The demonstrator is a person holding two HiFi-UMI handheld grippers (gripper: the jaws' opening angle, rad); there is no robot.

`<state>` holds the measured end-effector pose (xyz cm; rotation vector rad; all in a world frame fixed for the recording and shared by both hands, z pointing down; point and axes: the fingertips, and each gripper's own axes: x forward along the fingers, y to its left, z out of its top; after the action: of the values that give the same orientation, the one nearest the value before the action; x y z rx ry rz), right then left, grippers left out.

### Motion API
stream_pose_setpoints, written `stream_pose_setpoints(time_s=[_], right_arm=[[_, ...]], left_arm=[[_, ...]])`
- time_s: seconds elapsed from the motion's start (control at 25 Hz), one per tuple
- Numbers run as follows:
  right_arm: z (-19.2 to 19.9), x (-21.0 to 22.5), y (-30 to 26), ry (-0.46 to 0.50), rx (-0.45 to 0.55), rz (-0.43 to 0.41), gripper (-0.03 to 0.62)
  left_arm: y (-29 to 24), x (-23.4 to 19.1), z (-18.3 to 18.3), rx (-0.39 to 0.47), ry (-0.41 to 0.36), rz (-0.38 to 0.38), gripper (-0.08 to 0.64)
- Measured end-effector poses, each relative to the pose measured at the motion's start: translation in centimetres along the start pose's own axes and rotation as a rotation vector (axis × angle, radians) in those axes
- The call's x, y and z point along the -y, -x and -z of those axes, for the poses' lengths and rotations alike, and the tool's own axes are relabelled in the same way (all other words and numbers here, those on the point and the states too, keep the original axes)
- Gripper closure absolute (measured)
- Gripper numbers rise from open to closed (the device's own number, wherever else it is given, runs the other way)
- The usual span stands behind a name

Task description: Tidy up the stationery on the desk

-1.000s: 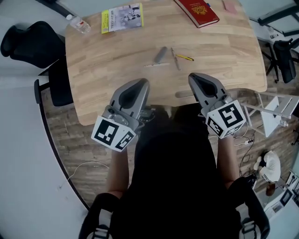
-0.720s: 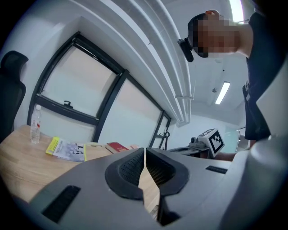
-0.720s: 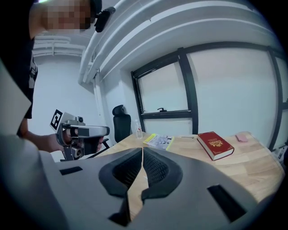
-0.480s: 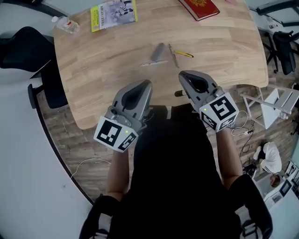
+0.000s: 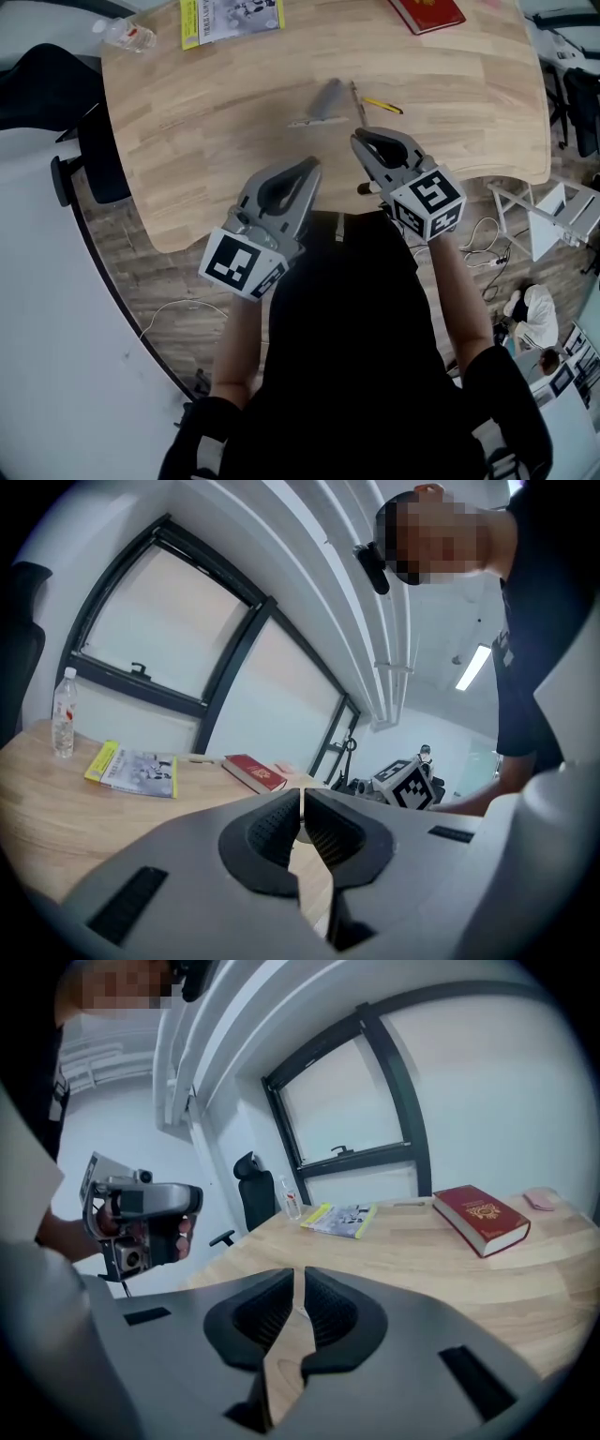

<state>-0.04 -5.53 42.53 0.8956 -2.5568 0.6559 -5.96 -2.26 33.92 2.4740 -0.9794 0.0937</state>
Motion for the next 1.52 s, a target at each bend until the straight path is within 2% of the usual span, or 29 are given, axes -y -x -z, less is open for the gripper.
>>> stream_pose_setpoints(time_s=[0.12,0.2,0.44,0.6,1.12,1.32,1.52], right_arm=[[1.6,1.4,-1.6,0.001,-0.049,0.007,0.549],[2.9,2.2,-2.7,0.005,-0.086,0.010,0.491],[6.1,3.6,-6.0,0.050,-0.190,-0.008,0.471],[7.9,4.3,-7.9,0.135,-0.266,-0.003,0.453],[13.0,5.5,-11.4,0.406,-0.485,-0.003,0.453],[14.3,5.9,-12.0,0.430,-0.533,-0.004,0.456],[15.1,6.4,-11.9,0.439,-0.568,0.014,0.494]], left_arm=[[-0.2,-0.5,0.4,-0.007,0.021,-0.018,0.520],[-0.3,-0.7,0.7,-0.017,0.032,-0.028,0.520],[-0.4,-1.2,1.4,-0.034,0.053,-0.048,0.520],[-0.5,-2.1,1.8,-0.040,0.064,-0.065,0.520],[-1.6,-3.1,2.8,-0.065,0.089,-0.088,0.520],[-1.6,-2.9,2.9,-0.065,0.090,-0.085,0.520],[-1.5,-3.0,2.9,-0.059,0.105,-0.089,0.520]])
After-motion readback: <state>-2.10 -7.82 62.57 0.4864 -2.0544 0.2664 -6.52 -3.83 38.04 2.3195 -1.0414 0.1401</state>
